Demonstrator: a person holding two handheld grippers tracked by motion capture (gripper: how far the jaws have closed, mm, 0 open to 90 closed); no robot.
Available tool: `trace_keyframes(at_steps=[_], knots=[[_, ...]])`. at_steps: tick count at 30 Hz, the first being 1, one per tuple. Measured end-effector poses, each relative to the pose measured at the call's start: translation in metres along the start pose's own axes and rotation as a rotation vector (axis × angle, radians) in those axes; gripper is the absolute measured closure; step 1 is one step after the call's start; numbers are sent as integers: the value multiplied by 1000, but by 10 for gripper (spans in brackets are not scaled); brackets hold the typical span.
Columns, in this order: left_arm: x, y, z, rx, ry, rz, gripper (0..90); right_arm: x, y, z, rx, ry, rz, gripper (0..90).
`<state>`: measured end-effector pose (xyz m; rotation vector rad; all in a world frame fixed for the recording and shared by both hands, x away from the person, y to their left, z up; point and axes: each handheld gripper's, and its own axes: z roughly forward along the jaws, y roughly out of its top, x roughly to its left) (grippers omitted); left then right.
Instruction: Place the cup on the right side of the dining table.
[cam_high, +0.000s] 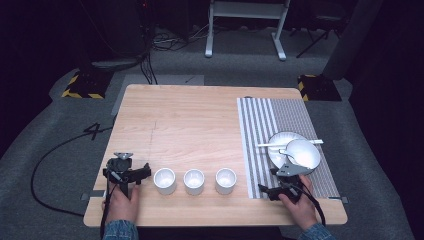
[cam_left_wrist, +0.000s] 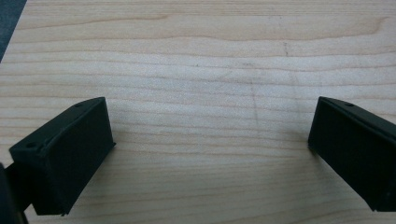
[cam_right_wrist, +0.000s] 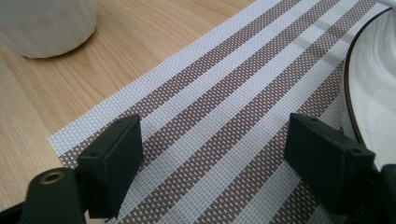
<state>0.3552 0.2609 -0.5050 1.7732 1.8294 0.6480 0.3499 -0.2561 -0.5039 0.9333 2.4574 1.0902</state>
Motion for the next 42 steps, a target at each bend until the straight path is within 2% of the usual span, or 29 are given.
trace_keyframes(at_steps=[22,29,30,32,34,36,39,42], knots=[[0,0,0,0,1,-2,2,1,0,0,1,-6,2,189],[0,0,0,0,1,-1,2,3,0,-1,4,-26,22,184],[0,0,0,0,1,-1,2,4,0,-1,7,-39,40,180],[0,0,0,0,1,-2,2,4,1,-1,17,-38,45,169],[0,0,0,0,1,-2,2,6,5,-4,74,-18,36,164],[0,0,0,-1,1,-2,2,6,6,-6,89,-7,35,171],[0,0,0,0,1,-1,2,6,13,-11,147,26,48,175],[0,0,0,0,1,-1,2,7,18,-15,153,34,40,174]])
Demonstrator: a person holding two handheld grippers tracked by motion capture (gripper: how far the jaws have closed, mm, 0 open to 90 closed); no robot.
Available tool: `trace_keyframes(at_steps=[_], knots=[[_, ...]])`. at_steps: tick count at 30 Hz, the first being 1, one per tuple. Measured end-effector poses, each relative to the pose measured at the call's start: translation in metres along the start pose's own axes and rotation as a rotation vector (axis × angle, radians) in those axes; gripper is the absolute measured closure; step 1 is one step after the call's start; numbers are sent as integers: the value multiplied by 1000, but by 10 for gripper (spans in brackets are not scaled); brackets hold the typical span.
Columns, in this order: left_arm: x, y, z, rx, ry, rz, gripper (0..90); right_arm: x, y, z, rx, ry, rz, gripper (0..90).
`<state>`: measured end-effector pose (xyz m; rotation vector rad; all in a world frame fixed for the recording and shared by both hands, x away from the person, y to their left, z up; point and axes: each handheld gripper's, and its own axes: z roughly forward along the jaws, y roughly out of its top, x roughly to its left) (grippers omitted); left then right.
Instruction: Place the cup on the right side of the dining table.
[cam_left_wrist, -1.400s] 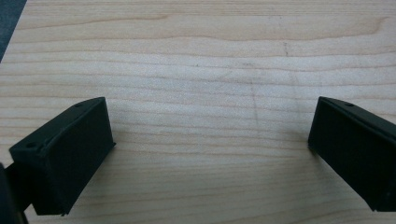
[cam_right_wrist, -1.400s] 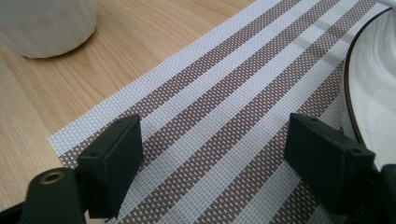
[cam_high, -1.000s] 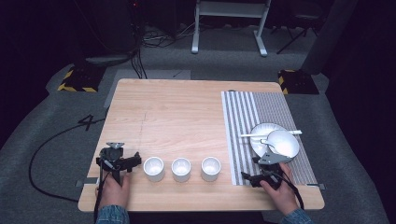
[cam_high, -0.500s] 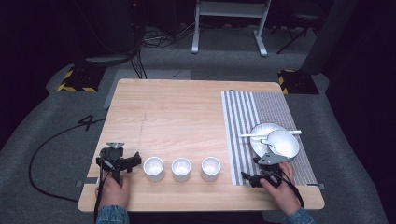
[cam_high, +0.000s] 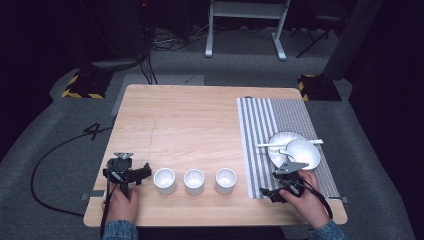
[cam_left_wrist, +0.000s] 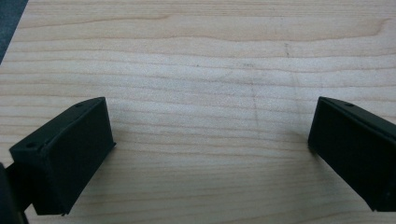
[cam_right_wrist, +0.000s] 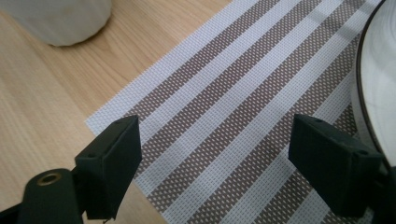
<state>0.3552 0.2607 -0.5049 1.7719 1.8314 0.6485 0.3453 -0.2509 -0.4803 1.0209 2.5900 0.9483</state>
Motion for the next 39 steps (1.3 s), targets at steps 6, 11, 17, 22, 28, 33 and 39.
trace_keyframes(at_steps=[6,11,17,22,28,33,39], knots=[[0,0,0,0,0,0,2,8,14,-14,28,25,-68,172],[0,0,0,0,0,0,2,14,23,-23,25,44,-87,170],[0,0,0,0,0,0,2,24,33,-24,7,66,-141,177],[0,0,0,0,0,0,2,27,39,-25,10,68,-156,177],[0,0,0,0,0,0,2,30,48,-27,-1,73,-156,176],[0,0,0,0,0,0,2,35,56,-26,-19,77,-160,175],[0,0,0,0,0,-1,2,44,66,-21,-47,73,-154,188]])
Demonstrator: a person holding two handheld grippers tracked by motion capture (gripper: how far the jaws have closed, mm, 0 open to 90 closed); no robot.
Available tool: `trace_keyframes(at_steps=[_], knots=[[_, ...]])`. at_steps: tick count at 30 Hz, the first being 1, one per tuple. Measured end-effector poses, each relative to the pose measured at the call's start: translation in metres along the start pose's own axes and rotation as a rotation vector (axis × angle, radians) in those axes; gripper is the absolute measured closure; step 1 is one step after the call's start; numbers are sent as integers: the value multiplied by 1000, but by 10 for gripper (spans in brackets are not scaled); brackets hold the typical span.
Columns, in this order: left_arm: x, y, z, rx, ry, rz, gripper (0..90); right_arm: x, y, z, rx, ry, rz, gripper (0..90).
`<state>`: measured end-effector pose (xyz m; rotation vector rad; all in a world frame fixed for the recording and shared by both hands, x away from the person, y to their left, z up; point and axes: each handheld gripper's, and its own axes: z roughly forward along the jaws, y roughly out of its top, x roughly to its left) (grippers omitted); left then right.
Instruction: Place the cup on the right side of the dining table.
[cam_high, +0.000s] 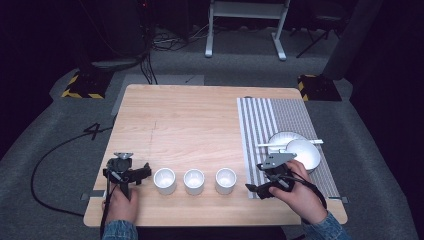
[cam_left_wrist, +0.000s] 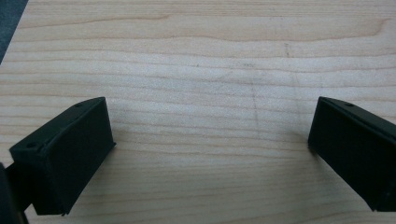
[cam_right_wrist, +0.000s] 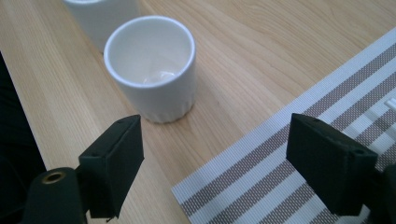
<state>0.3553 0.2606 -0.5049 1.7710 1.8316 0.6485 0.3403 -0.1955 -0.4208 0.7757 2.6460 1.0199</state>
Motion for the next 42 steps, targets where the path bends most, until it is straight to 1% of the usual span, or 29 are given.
trace_keyframes(at_steps=[4,9,13,18,22,25,30,36,39,42], knots=[[0,0,0,0,0,1,2,7,7,6,-19,18,-2,183],[0,0,0,0,0,1,2,12,13,13,-34,37,2,183],[0,0,0,-1,0,0,2,15,17,20,-36,38,-7,182],[0,0,0,0,0,1,2,19,21,27,-48,55,-1,171],[0,0,0,0,0,1,2,22,24,35,-40,66,-4,170],[0,0,0,1,0,1,2,24,25,42,-46,65,-6,170],[0,0,0,0,0,0,2,28,27,52,-34,69,-12,169],[0,0,0,0,0,0,2,33,28,65,-19,54,-23,170],[0,0,0,0,0,1,2,35,28,70,-26,52,-20,171],[0,0,0,0,0,1,2,35,28,76,-15,48,-21,172]])
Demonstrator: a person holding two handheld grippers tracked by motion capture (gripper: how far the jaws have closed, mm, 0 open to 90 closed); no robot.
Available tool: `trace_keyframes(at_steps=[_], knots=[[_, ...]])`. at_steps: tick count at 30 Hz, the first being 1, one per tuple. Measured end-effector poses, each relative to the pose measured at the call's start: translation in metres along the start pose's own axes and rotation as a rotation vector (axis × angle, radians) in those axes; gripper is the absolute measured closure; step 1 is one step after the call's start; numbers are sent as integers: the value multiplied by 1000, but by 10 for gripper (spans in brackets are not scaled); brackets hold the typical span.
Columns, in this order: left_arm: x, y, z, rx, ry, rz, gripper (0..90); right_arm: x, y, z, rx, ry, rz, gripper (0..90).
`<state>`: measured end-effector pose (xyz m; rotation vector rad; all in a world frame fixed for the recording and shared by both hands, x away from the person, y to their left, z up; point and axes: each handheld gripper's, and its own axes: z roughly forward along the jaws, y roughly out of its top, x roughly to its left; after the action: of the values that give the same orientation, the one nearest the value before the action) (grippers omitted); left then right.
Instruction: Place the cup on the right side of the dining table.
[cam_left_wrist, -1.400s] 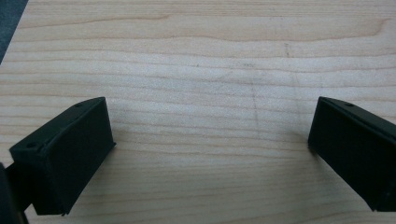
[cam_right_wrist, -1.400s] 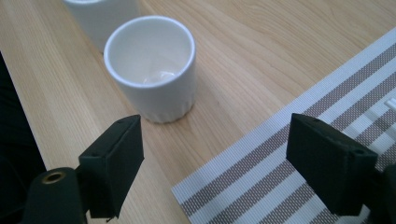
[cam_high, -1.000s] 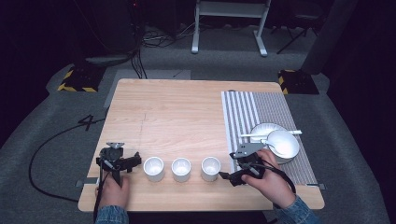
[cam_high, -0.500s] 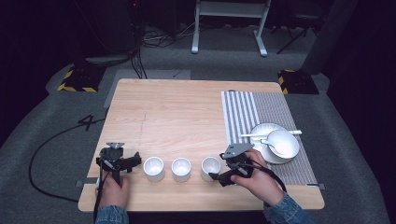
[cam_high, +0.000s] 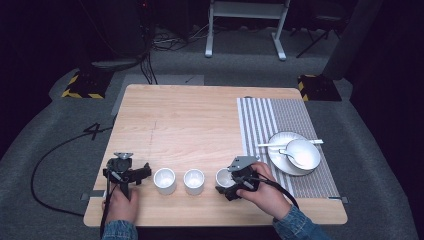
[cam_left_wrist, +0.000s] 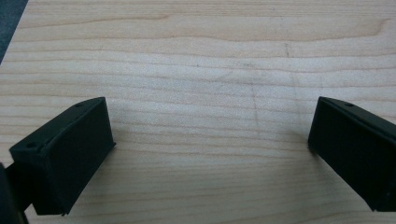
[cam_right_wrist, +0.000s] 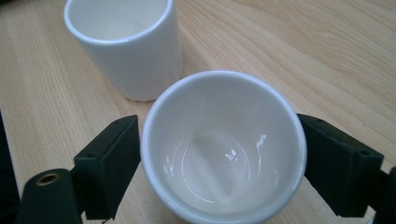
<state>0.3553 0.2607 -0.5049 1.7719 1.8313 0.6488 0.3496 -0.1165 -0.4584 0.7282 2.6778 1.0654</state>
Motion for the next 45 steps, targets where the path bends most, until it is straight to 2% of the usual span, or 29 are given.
trace_keyframes(at_steps=[4,7,9,16,20,33,40,45], knots=[[0,0,0,0,0,0,2,1,-1,7,16,7,7,206],[0,0,0,0,0,0,2,1,-1,9,25,-10,-1,264],[0,0,0,0,0,-1,2,1,0,9,30,-12,-1,267],[0,0,0,-1,0,-2,2,0,7,6,105,-13,-43,271],[0,0,0,0,0,0,2,1,10,6,110,-8,-44,271],[0,0,0,0,0,-1,2,-3,29,-19,89,-24,-54,272],[0,0,0,0,0,-1,2,-9,41,-29,105,-47,-61,272],[0,0,0,-1,0,-1,2,-13,49,-36,107,-50,-45,272]])
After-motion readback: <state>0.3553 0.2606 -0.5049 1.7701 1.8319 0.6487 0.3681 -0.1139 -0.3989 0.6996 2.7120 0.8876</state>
